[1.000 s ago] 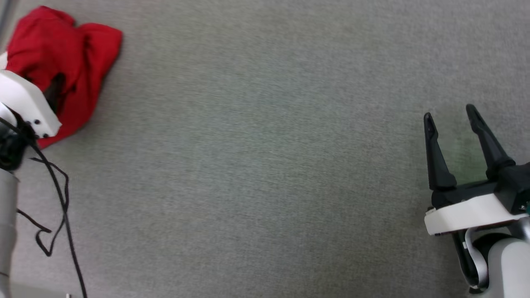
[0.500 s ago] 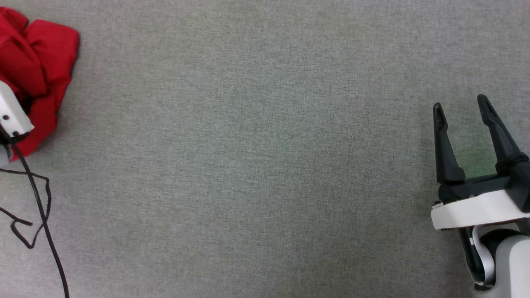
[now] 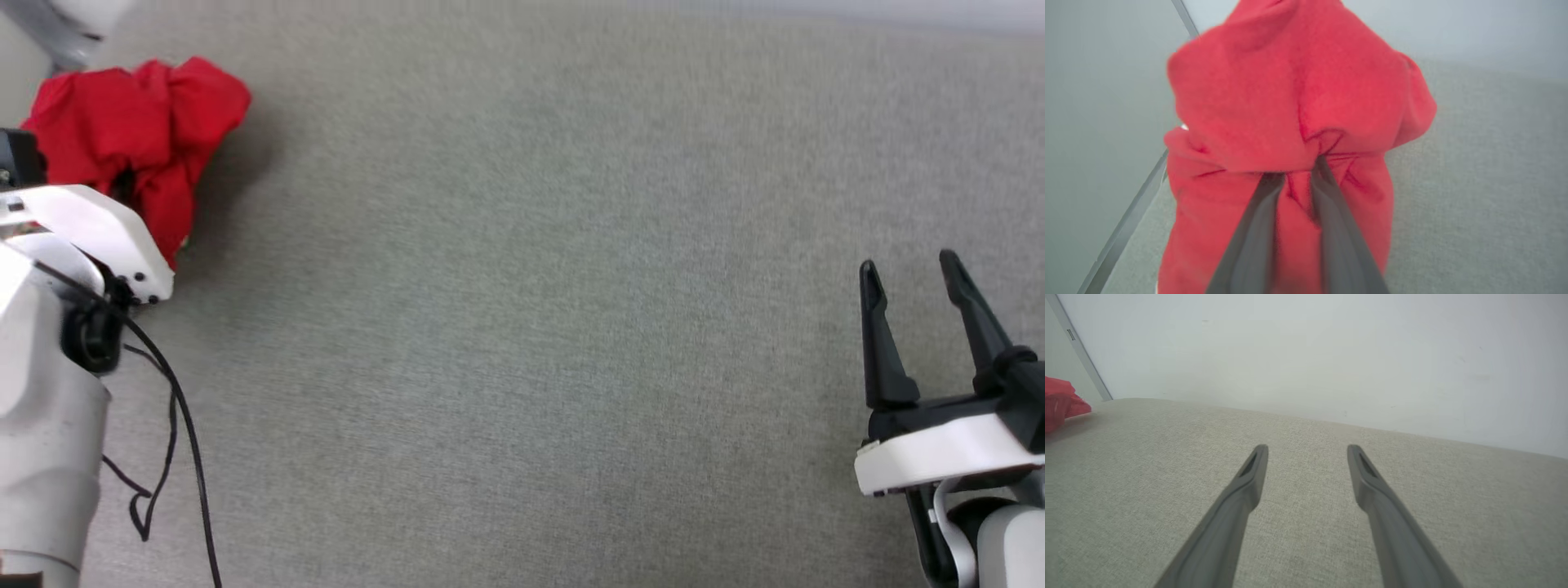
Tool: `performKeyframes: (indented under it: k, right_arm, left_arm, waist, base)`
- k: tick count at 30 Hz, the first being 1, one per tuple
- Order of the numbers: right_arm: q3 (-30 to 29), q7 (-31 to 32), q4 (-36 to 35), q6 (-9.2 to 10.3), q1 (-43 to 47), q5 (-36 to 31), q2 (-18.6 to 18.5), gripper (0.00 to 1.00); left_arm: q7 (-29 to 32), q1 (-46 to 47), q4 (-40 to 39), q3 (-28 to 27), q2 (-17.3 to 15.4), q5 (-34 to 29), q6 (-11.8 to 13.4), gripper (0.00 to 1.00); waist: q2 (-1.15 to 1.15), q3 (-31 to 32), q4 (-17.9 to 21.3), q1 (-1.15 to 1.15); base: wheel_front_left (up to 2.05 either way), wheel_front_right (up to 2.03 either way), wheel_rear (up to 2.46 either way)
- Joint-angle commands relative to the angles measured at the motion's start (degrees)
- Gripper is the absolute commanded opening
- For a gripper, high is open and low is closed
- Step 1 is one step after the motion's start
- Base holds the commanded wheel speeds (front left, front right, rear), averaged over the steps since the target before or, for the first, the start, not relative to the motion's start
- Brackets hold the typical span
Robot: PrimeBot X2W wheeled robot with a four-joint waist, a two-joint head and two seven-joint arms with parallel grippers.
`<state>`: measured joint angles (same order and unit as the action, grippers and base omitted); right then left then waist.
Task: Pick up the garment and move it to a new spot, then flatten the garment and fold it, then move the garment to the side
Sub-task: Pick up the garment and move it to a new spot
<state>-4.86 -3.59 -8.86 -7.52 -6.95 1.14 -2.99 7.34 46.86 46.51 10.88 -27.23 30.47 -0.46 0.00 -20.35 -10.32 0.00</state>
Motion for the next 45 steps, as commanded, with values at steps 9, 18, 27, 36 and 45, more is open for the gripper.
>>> performKeyframes:
  k: [9, 18, 27, 36, 45]
  right_arm:
    - [-0.57, -0.32, 1.36, 0.06, 4.10, 2.79, 0.16, 1.00]
    - [-1.87, -0.74, 2.46, 0.06, 7.18, 5.16, 0.14, 1.00]
    - [-1.53, -1.03, 2.75, 0.06, 8.19, 6.09, 0.14, 1.00]
    - [-2.29, -1.36, 3.08, 0.06, 8.56, 6.99, 0.16, 1.00]
    - [-2.26, -2.22, 3.50, 0.06, 7.36, 7.63, 0.16, 1.00]
  left_arm:
    - [-13.62, -3.04, -1.20, 1.21, 2.73, -1.89, -0.55, 0.00]
    - [-16.08, -6.57, -7.90, 3.31, 6.62, -1.45, -1.07, 0.00]
    - [-13.78, -13.93, -17.47, 8.48, 11.42, -1.48, -1.64, 0.00]
    - [-9.36, -20.13, -23.67, 19.71, 18.09, -3.24, -4.64, 0.00]
    - [-4.65, -26.60, -23.90, 33.25, 20.25, -4.76, -6.69, 0.00]
  waist:
    - [0.00, 10.69, -1.98, 0.00]
    - [0.00, 15.28, 2.73, 0.00]
    - [0.00, 16.24, 11.88, 0.00]
    - [0.00, 14.22, 17.77, 0.00]
    - [0.00, 11.98, 17.99, 0.00]
  base:
    - [0.00, 0.00, 0.00]
    - [0.00, 0.00, 0.00]
    - [0.00, 0.00, 0.00]
    - [0.00, 0.00, 0.00]
    - [0.00, 0.00, 0.00]
